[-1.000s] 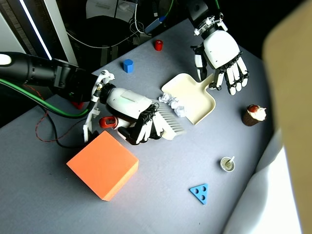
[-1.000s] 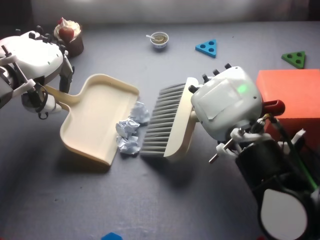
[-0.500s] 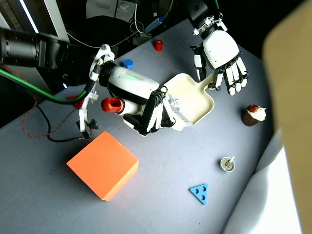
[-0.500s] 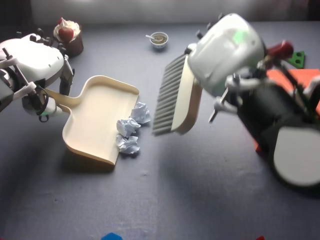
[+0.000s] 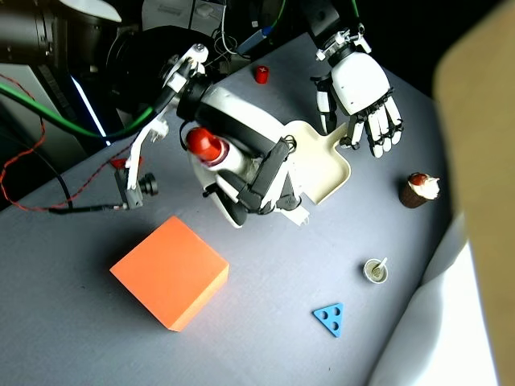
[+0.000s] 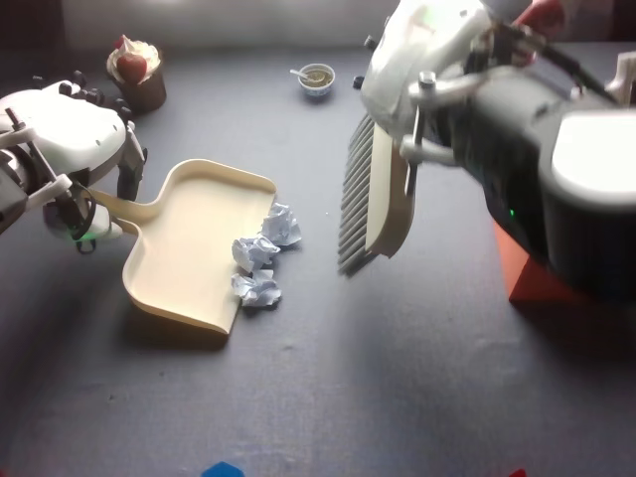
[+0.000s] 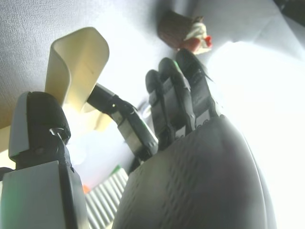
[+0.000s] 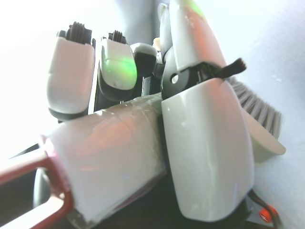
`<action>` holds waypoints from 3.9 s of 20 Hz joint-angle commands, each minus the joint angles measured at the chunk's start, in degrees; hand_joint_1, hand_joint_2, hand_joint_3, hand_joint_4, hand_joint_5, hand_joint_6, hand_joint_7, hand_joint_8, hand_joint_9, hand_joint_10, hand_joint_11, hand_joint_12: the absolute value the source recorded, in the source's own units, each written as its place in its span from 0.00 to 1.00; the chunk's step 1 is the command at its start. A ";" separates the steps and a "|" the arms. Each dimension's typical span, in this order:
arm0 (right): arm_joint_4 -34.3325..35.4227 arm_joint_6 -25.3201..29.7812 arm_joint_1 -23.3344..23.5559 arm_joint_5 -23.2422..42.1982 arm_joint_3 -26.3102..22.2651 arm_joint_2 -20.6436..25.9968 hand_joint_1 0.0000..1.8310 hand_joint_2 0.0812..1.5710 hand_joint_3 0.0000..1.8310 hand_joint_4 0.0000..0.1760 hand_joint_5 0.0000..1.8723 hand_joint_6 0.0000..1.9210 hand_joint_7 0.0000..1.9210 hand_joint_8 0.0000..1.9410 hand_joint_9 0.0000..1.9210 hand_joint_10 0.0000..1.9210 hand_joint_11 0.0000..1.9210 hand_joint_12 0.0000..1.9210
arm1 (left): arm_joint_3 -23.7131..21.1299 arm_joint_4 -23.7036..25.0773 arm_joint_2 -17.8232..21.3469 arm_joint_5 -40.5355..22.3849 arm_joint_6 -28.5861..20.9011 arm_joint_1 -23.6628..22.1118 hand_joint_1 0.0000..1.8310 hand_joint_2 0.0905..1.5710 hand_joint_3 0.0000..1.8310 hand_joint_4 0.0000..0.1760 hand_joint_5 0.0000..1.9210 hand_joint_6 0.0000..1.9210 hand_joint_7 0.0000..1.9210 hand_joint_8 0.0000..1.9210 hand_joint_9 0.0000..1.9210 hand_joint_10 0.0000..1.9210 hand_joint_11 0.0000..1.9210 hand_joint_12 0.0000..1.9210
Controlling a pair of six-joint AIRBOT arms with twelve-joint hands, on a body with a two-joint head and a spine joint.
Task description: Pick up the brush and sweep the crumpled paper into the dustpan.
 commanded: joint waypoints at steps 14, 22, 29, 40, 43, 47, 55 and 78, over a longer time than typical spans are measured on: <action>-0.13 -9.76 -4.21 4.62 5.33 -6.69 0.80 0.72 0.00 0.00 0.51 1.00 0.47 1.00 0.71 1.00 0.81 1.00 | 1.34 3.79 -0.82 -5.12 -1.31 -0.14 0.57 0.68 0.00 0.80 0.53 0.48 0.20 0.00 0.15 0.00 0.02 0.28; -4.74 -1.06 -6.76 5.37 12.91 -13.35 0.80 0.72 0.00 0.00 0.51 1.00 0.48 1.00 0.70 1.00 0.81 1.00 | 1.87 5.09 -0.69 -5.17 -2.06 -0.34 0.57 0.68 0.00 0.71 0.53 0.47 0.21 0.01 0.17 0.01 0.04 0.27; -19.58 14.70 -6.97 5.22 15.91 -16.11 0.80 0.72 0.00 0.00 0.52 1.00 0.44 1.00 0.71 1.00 0.81 1.00 | 1.81 5.06 -0.68 -5.08 -2.07 -0.44 0.58 0.67 0.00 0.60 0.54 0.45 0.20 0.00 0.16 0.00 0.04 0.27; -36.48 29.81 -8.84 2.02 14.08 -14.23 0.79 0.73 0.00 0.00 0.51 1.00 0.43 0.94 0.71 1.00 0.82 1.00 | 1.86 5.07 -0.70 -5.11 -2.06 -0.60 0.57 0.68 0.00 0.83 0.52 0.49 0.21 0.00 0.17 0.00 0.03 0.27; -37.90 29.22 -7.67 5.37 12.36 -11.17 0.79 0.73 0.00 0.00 0.51 1.00 0.47 1.00 0.71 1.00 0.82 1.00 | 1.86 5.04 -0.71 -5.12 -2.06 -0.63 0.57 0.68 0.00 0.80 0.53 0.47 0.20 0.00 0.15 0.00 0.03 0.26; -31.88 21.73 -5.57 9.08 11.11 -8.35 0.80 0.71 0.00 0.00 0.51 1.00 0.49 1.00 0.72 1.00 0.82 1.00 | 1.84 5.03 -0.69 -5.13 -2.06 -0.61 0.57 0.68 0.00 0.73 0.53 0.48 0.20 0.00 0.17 0.00 0.05 0.27; -20.94 11.78 -4.52 10.51 12.26 -10.17 0.78 0.73 0.00 0.00 0.52 1.00 0.47 1.00 0.71 1.00 0.82 1.00 | 1.74 5.02 -0.62 -5.07 -2.06 -0.61 0.57 0.69 0.00 0.75 0.52 0.49 0.20 0.00 0.16 0.00 0.04 0.25; 1.58 -5.75 -2.52 11.01 12.12 -9.43 0.78 0.72 0.00 0.00 0.51 1.00 0.52 1.00 0.71 1.00 0.82 1.00 | 1.50 4.98 -0.53 -5.15 -1.84 -0.62 0.58 0.68 0.00 0.50 0.53 0.47 0.21 0.00 0.17 0.00 0.06 0.27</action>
